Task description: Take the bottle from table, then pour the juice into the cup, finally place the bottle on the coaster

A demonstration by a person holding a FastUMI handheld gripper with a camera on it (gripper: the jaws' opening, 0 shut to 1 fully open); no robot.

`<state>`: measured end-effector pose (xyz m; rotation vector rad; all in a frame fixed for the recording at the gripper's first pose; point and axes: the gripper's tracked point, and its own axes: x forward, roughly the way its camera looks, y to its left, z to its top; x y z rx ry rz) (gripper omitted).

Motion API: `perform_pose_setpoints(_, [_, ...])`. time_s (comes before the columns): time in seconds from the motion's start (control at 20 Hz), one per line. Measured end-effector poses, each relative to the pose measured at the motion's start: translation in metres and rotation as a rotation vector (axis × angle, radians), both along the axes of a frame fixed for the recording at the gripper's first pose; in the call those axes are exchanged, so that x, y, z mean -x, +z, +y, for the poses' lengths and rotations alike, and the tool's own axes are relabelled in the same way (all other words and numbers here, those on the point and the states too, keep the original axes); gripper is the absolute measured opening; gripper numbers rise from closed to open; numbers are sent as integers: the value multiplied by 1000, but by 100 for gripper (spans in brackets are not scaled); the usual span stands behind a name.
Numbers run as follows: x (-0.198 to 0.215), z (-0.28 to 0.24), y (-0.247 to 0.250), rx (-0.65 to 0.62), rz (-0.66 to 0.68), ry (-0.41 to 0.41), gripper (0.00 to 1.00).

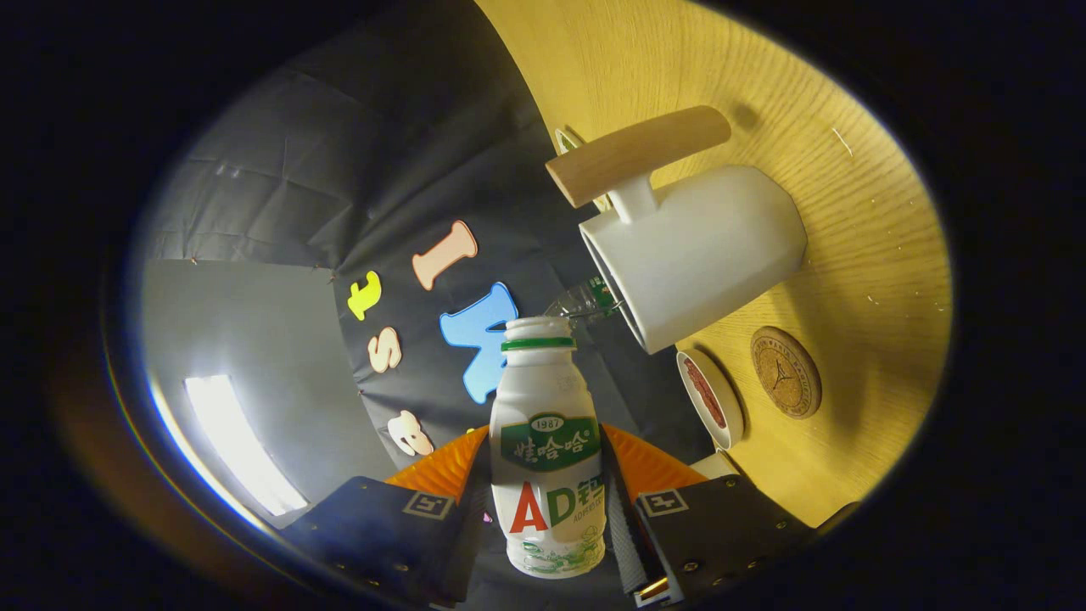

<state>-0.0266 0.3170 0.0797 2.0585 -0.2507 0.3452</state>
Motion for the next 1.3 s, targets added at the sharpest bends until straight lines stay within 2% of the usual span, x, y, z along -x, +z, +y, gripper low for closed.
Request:
perform_pose_setpoints(0.95, [5, -10, 4, 42, 4, -17, 65])
perform_pose_setpoints(1.2, [1, -6, -9, 98, 37, -19, 65])
perform_pose_setpoints(1.3, [0, -4, -15, 166, 57, -33, 64])
